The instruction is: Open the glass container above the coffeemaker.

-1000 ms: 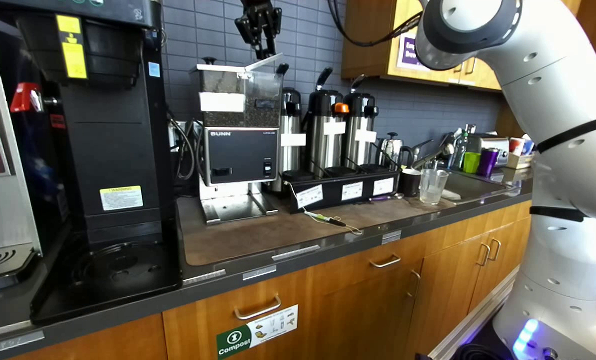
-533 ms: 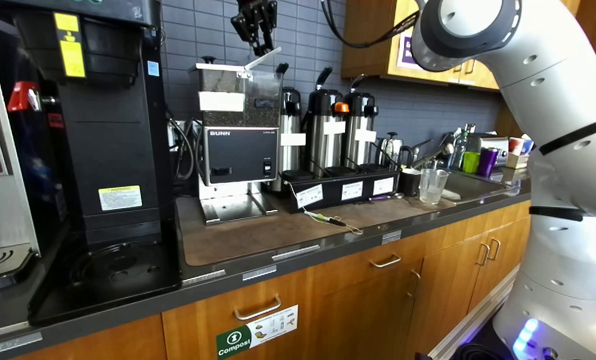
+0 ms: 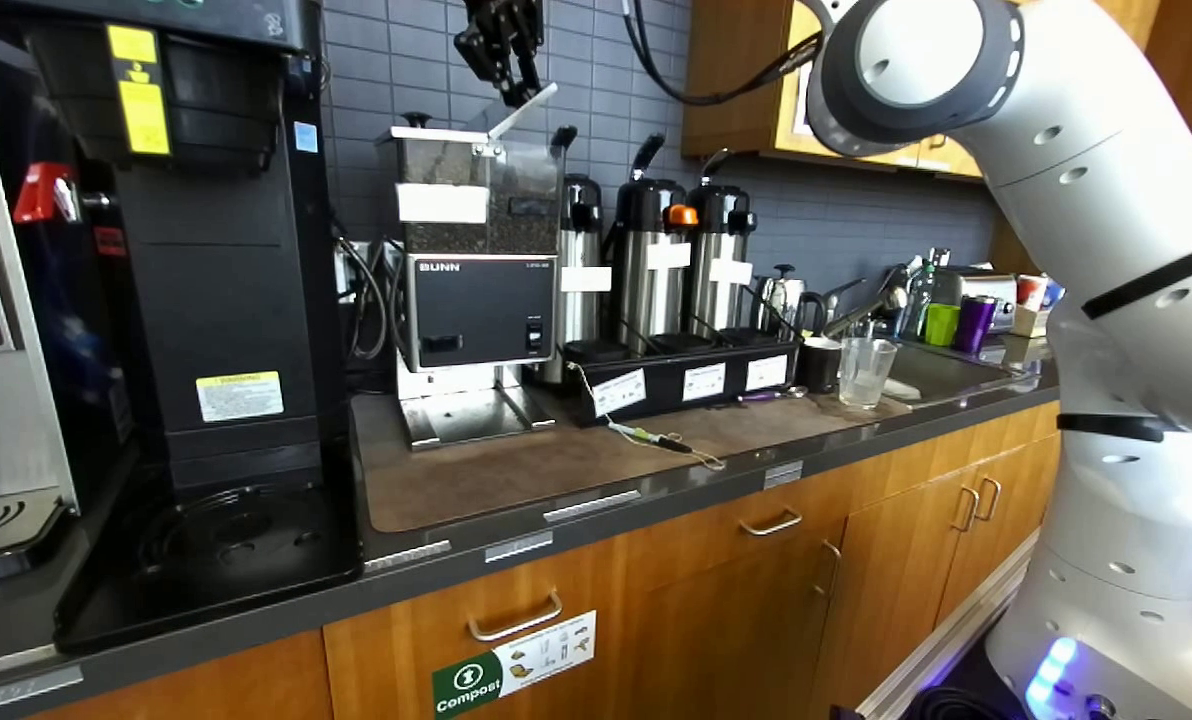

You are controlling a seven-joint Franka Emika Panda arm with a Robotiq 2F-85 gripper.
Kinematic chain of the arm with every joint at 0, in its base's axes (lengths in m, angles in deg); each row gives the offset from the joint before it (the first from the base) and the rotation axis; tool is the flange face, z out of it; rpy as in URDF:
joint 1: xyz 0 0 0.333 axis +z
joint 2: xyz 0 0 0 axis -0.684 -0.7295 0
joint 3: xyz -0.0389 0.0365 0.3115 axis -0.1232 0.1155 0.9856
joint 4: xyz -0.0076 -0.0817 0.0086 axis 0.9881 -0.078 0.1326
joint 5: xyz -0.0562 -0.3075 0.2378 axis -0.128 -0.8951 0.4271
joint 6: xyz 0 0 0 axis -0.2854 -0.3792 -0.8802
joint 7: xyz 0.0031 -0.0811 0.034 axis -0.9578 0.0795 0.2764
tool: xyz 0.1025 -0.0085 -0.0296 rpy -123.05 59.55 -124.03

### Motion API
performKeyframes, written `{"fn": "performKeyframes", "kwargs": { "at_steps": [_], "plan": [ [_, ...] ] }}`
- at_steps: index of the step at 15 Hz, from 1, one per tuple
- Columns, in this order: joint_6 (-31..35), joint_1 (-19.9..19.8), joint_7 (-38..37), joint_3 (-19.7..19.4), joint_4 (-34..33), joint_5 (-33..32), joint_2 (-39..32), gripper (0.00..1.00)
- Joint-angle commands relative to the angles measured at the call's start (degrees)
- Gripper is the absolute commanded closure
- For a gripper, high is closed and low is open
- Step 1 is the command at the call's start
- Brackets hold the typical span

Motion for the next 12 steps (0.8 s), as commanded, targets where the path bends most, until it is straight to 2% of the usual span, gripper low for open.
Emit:
{"fn": "performKeyframes", "kwargs": {
  "at_steps": [1, 12],
  "plan": [
    [-3.0, 4.1, 1.6, -0.3, -4.6, 0.9, -2.9, 0.83],
    [-0.3, 5.2, 7.6, -1.4, -8.5, 1.9, -4.1, 0.83]
  ]
}}
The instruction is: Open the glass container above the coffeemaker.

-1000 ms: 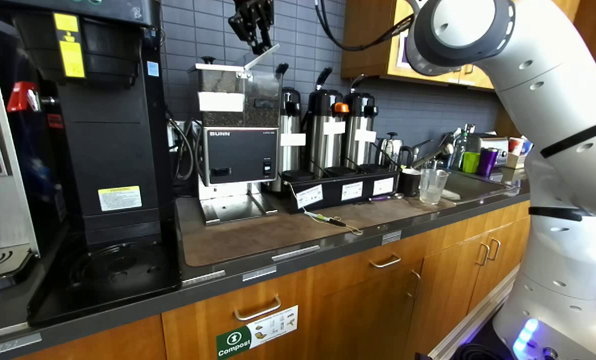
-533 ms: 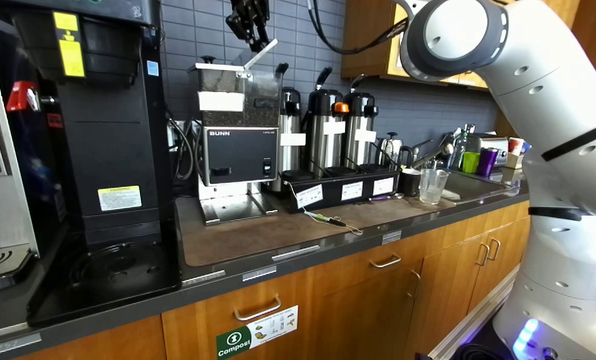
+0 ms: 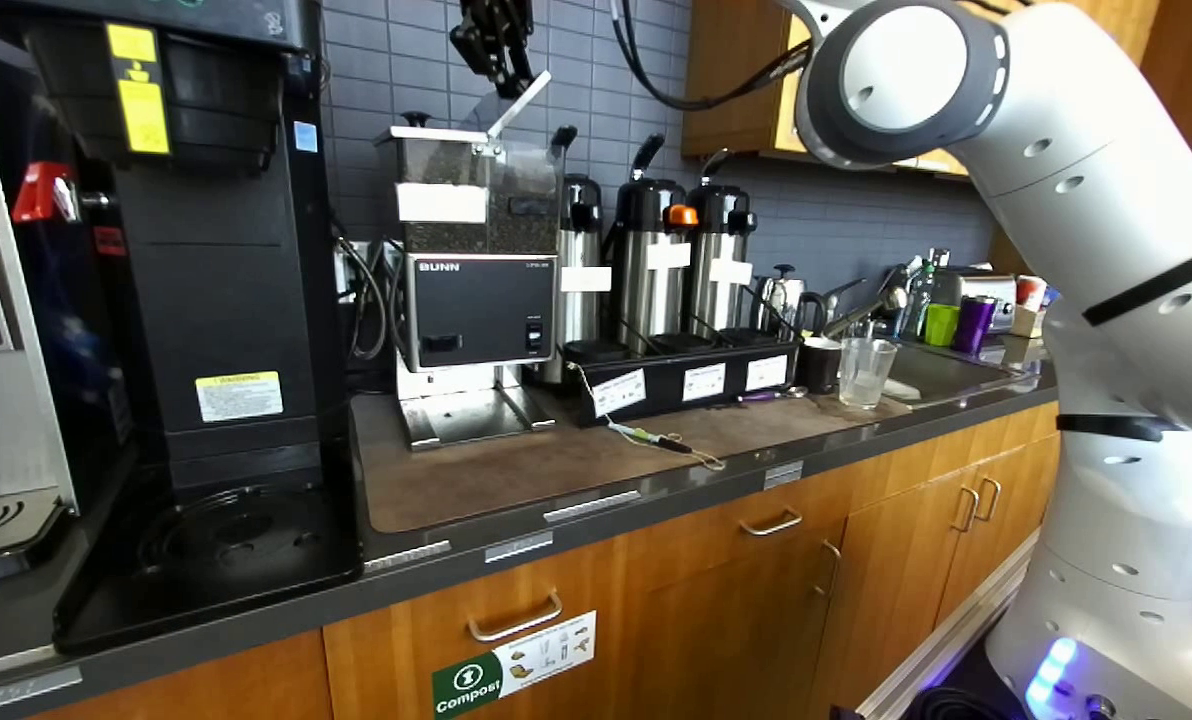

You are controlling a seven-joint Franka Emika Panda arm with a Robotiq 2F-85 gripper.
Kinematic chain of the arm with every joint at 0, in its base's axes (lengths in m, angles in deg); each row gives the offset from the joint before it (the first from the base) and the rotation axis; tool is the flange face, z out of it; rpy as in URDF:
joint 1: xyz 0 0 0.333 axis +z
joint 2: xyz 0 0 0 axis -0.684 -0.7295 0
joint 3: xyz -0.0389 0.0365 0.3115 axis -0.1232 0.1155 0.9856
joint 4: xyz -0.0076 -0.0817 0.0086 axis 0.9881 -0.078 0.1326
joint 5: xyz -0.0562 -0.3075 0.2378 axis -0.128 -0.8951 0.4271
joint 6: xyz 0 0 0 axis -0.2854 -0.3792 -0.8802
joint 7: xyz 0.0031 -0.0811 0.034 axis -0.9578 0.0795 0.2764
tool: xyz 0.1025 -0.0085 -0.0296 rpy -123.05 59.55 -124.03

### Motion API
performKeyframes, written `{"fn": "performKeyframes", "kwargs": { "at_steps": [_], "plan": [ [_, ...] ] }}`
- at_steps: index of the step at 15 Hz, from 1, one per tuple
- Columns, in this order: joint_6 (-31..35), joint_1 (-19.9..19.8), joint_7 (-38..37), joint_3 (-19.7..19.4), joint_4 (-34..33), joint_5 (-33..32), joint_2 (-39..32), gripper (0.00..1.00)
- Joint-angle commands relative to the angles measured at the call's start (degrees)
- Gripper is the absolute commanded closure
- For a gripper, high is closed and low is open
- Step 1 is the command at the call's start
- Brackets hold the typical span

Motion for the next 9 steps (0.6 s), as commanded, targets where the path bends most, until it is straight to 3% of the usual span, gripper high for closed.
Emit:
{"fn": "performKeyframes", "kwargs": {
  "at_steps": [1, 4, 9],
  "plan": [
    [0.0, 2.9, 0.2, 1.4, -4.6, 3.3, -1.6, 0.83],
    [0.9, 2.7, 0.4, 1.8, -5.7, 4.6, -1.6, 0.83],
    [5.7, 2.8, -2.3, 2.2, -1.7, 8.7, 1.9, 0.83]
  ]
}}
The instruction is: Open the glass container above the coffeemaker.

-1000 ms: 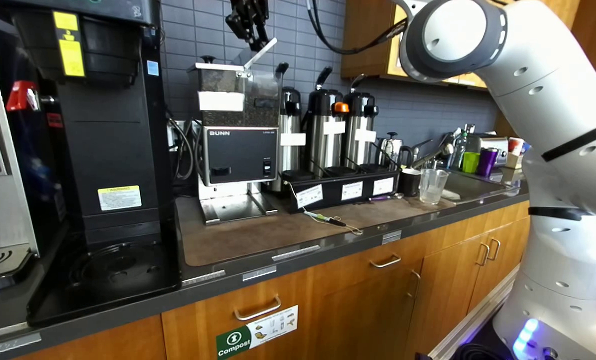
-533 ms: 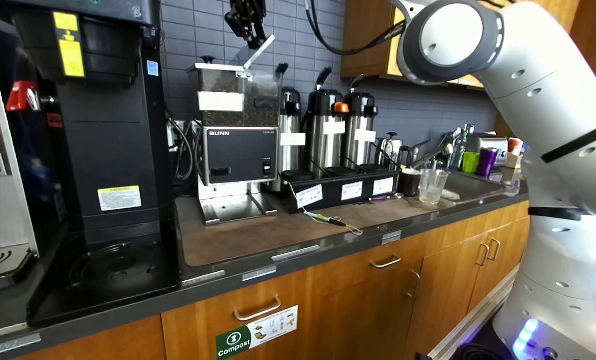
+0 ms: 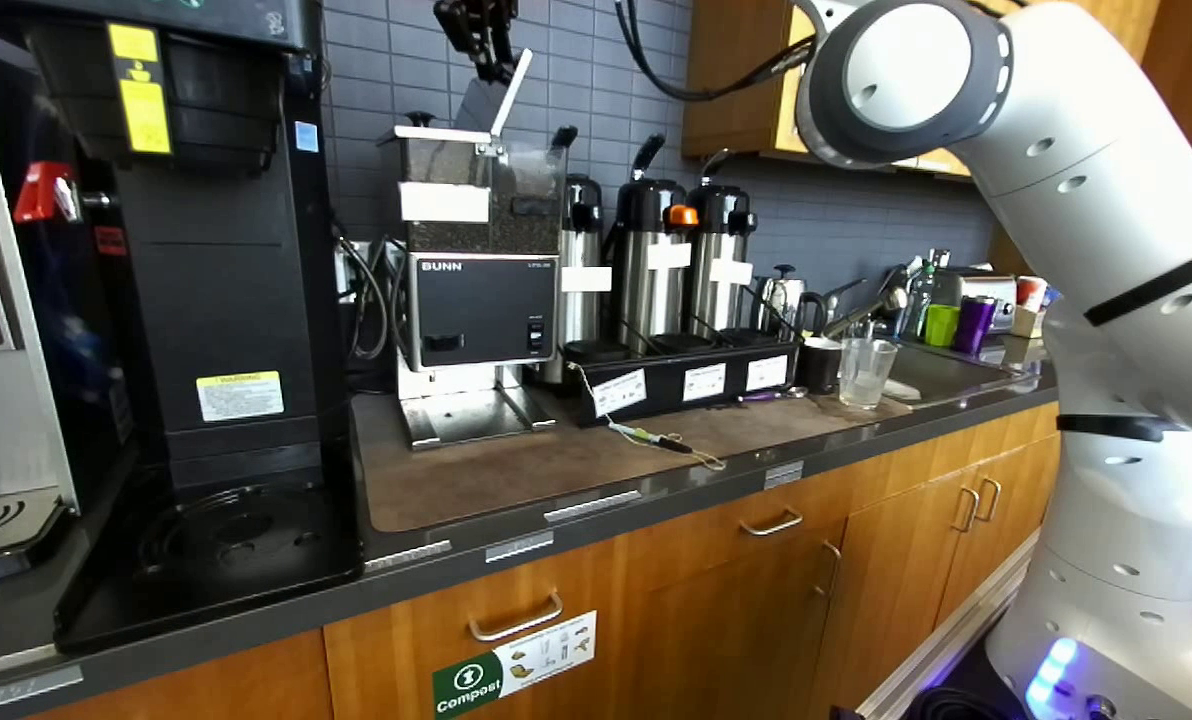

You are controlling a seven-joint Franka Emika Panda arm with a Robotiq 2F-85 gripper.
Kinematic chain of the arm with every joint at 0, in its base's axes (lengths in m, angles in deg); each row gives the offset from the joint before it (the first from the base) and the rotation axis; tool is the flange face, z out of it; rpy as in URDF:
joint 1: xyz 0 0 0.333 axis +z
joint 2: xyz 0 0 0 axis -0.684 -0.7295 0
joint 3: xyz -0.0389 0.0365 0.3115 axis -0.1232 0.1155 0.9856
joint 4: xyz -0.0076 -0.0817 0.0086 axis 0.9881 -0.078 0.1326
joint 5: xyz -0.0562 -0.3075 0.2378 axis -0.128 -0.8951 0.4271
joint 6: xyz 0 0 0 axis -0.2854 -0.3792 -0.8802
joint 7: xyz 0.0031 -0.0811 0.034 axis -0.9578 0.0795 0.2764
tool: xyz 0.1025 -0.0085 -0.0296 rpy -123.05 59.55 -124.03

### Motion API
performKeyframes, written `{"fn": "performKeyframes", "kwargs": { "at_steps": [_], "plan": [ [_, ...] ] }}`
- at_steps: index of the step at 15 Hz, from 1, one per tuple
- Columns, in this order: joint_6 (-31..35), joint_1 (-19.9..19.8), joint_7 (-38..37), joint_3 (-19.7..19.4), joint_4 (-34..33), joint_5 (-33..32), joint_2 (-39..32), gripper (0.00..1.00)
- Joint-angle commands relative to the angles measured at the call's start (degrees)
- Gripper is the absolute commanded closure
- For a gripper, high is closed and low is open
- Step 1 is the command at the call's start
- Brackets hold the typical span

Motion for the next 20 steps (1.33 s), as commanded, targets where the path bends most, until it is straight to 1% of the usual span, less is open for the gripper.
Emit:
{"fn": "performKeyframes", "kwargs": {
  "at_steps": [1, 2, 4, 7, 9, 13, 15, 20],
  "plan": [
    [3.3, 2.4, -3.8, 2.2, 0.7, 7.1, 1.9, 0.83],
    [4.8, 2.6, -4.4, 2.6, 0.6, 9.5, 2.1, 0.83],
    [5.6, 3.3, -5.4, 3.1, 0.7, 14.6, 2.3, 0.83],
    [6.0, 4.0, -6.9, 3.5, 0.8, 18.5, 2.5, 0.83],
    [5.9, 4.0, -7.3, 3.0, 0.7, 19.6, 2.7, 0.83],
    [3.5, 3.9, -8.4, 1.6, 0.9, 18.7, 4.3, 0.83],
    [0.5, 3.9, -9.2, 0.9, 1.4, 18.2, 5.3, 0.83],
    [-10.9, 3.4, -10.1, 1.0, 2.0, 18.9, 8.0, 0.83]
  ]
}}
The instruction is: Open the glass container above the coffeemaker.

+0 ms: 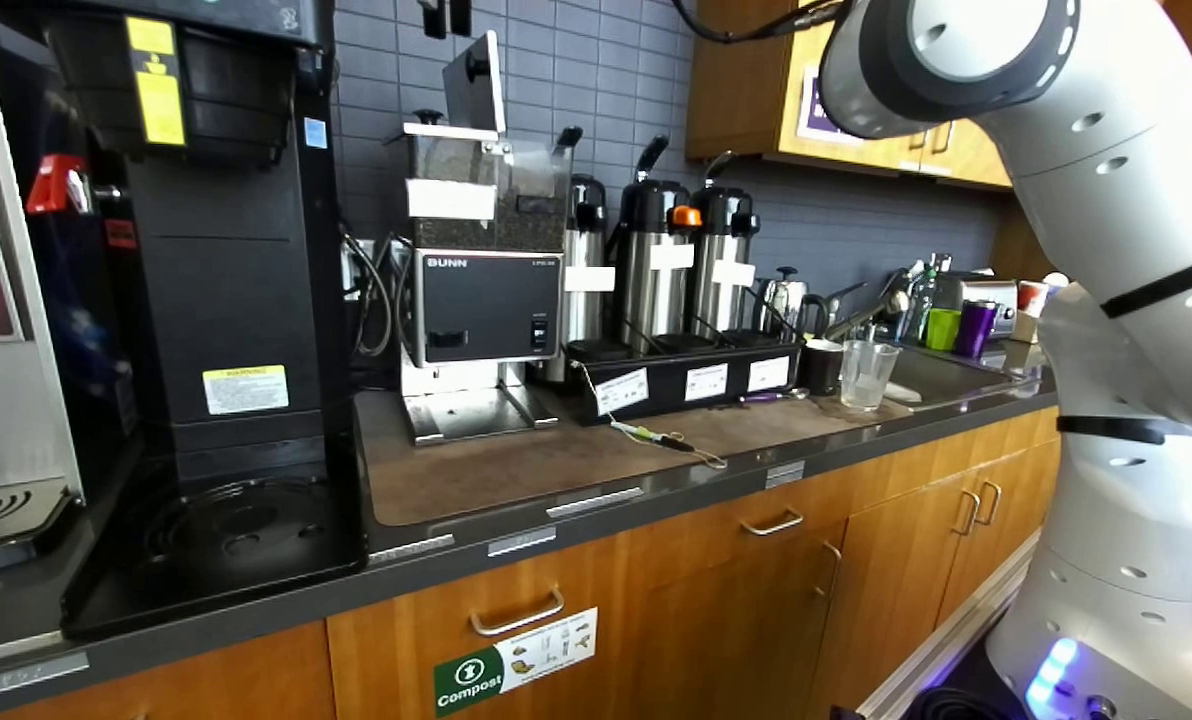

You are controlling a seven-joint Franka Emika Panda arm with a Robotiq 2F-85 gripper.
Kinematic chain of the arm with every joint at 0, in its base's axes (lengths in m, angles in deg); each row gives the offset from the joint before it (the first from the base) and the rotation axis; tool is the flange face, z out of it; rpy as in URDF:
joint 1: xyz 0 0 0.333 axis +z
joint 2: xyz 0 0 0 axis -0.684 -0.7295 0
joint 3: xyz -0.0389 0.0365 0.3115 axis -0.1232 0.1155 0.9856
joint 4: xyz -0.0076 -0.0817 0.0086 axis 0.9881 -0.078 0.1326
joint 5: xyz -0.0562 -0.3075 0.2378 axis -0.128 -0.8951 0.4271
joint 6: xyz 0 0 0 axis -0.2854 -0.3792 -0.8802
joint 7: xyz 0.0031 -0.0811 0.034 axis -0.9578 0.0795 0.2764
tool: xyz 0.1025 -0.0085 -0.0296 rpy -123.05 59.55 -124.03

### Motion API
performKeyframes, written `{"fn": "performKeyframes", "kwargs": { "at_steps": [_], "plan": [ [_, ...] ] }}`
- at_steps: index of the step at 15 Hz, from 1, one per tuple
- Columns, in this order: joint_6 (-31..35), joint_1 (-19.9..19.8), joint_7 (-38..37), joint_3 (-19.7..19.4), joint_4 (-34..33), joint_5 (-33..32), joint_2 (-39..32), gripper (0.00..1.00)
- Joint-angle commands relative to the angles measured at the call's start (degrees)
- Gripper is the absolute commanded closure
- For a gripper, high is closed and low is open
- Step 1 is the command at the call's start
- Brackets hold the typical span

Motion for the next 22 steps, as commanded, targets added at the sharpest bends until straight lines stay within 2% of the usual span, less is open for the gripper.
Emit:
{"fn": "performKeyframes", "kwargs": {
  "at_steps": [1, 8, 14, 17, 19, 22],
  "plan": [
    [-7.6, -0.3, -1.6, -0.1, 1.8, 1.0, 3.4, 0.83],
    [-19.9, -2.3, -2.9, 1.9, 1.2, 4.0, 8.8, 0.83],
    [-31.8, -9.5, -8.1, 5.0, 1.3, 12.6, 10.5, 0.83],
    [-37.0, -13.8, -10.8, 6.4, 1.3, 16.6, 9.5, 0.83],
    [-41.2, -15.9, -12.3, 7.2, -1.7, 18.6, 6.8, 0.83],
    [-44.6, -18.1, -15.4, 8.0, -0.5, 21.4, 6.0, 0.83]
  ]
}}
